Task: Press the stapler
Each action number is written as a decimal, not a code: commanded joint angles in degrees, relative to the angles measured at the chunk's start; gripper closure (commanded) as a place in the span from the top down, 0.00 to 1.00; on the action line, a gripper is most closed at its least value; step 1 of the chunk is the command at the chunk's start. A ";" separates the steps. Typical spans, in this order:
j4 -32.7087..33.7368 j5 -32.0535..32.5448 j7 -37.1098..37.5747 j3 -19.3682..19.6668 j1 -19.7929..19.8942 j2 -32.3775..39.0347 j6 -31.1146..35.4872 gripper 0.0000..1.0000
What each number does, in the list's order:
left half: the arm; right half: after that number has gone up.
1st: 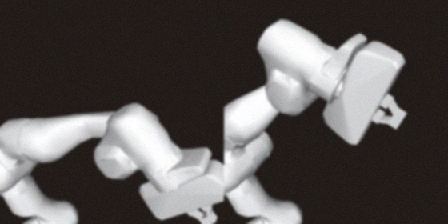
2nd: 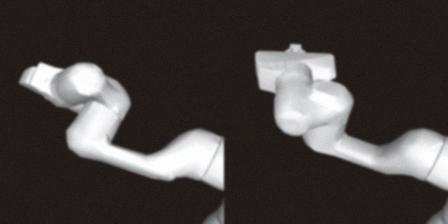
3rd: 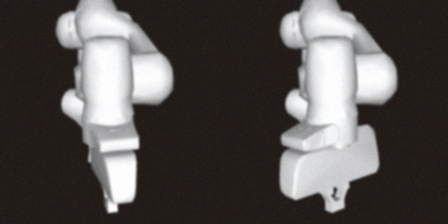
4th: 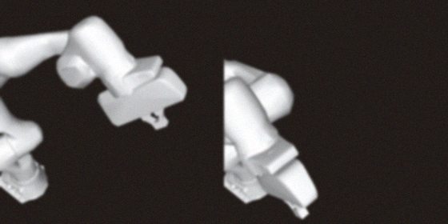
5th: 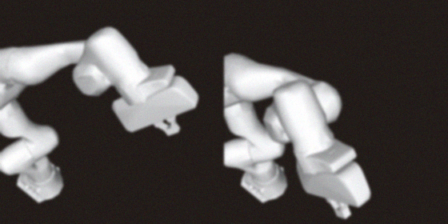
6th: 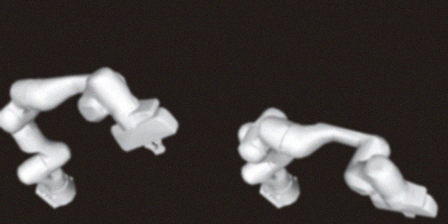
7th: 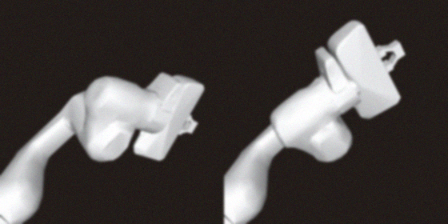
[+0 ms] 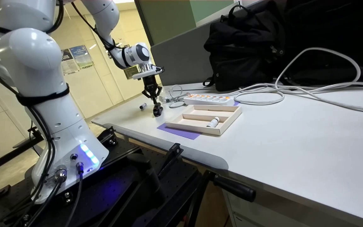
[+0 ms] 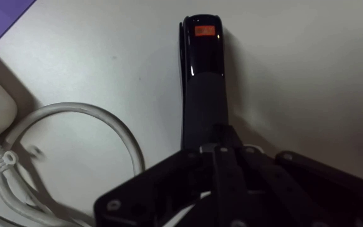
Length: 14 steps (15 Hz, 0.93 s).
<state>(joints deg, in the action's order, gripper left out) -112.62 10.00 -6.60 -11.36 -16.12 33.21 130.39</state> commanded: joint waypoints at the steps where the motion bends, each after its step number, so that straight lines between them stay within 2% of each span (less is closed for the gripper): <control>1: 2.04 -0.10 1.54 1.18 -0.15 3.15 -2.34 0.00; 9: 5.67 -4.94 1.47 1.69 1.19 7.73 -7.39 0.00; 14: 8.57 -7.88 0.37 0.79 2.26 6.90 -10.88 0.00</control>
<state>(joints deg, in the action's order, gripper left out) -105.70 2.99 -6.59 -10.58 -14.86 38.11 121.90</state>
